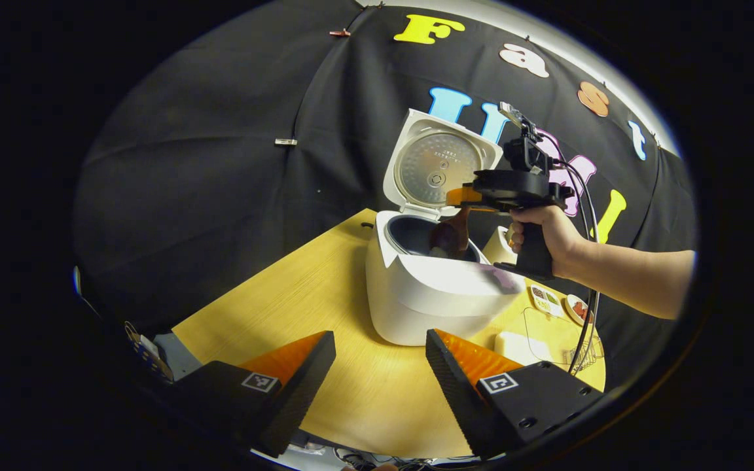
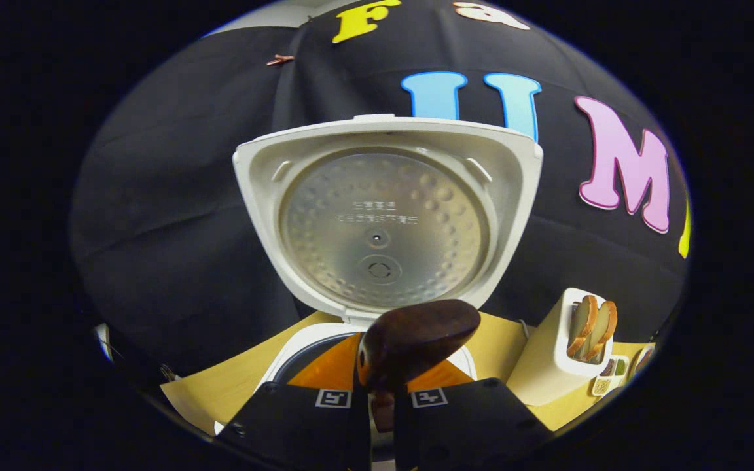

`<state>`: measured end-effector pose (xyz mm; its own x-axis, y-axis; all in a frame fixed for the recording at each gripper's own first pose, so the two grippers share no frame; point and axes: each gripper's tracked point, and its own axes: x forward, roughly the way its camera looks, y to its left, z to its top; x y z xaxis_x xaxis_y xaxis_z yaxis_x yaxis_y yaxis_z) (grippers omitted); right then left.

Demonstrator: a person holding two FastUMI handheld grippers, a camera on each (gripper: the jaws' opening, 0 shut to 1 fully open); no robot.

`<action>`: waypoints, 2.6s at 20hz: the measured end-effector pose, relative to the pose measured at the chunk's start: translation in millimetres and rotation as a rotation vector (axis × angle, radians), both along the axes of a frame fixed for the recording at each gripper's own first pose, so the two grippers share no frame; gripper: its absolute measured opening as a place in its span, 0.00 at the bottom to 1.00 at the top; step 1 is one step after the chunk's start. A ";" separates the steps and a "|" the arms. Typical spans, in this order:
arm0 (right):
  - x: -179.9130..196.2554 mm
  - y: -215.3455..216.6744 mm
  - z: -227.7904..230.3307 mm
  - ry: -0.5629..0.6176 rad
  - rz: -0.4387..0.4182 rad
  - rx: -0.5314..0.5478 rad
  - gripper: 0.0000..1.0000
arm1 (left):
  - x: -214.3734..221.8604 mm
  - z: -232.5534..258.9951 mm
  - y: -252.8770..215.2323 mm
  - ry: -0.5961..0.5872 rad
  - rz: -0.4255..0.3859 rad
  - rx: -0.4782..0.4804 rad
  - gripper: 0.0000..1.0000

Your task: Close the left gripper, press the button to open the rice cooker; take a wooden spoon from the chopstick holder with the right hand, scoop a spoonful of rice and pour it into the rice cooker, then put the wooden spoon back into the chopstick holder.

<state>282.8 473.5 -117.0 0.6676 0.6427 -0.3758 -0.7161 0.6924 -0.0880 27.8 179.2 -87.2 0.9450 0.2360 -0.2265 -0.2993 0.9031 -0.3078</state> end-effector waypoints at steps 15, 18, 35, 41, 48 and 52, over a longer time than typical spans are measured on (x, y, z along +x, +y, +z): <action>-15.8 -38.5 59.8 0.052 -0.047 0.156 0.18 | -12.8 5.5 -26.1 -0.023 -0.027 0.064 0.96; -16.0 -68.5 84.8 0.106 -0.100 0.253 0.18 | -8.7 11.3 -36.6 -0.032 -0.041 0.066 0.96; 23.4 -427.3 130.6 0.105 -0.571 0.433 0.18 | 44.8 44.4 -146.1 -0.054 -0.199 0.154 0.96; 24.2 -536.0 103.6 0.128 -0.694 0.424 0.18 | 65.6 57.7 -195.1 -0.047 -0.221 0.197 0.96; 9.0 -610.7 37.7 0.220 -0.799 0.401 0.18 | 76.5 62.7 -232.1 -0.017 -0.240 0.254 0.96; 2.7 -627.6 -2.8 0.296 -0.844 0.398 0.18 | 79.7 70.2 -218.2 -0.003 -0.186 0.261 0.96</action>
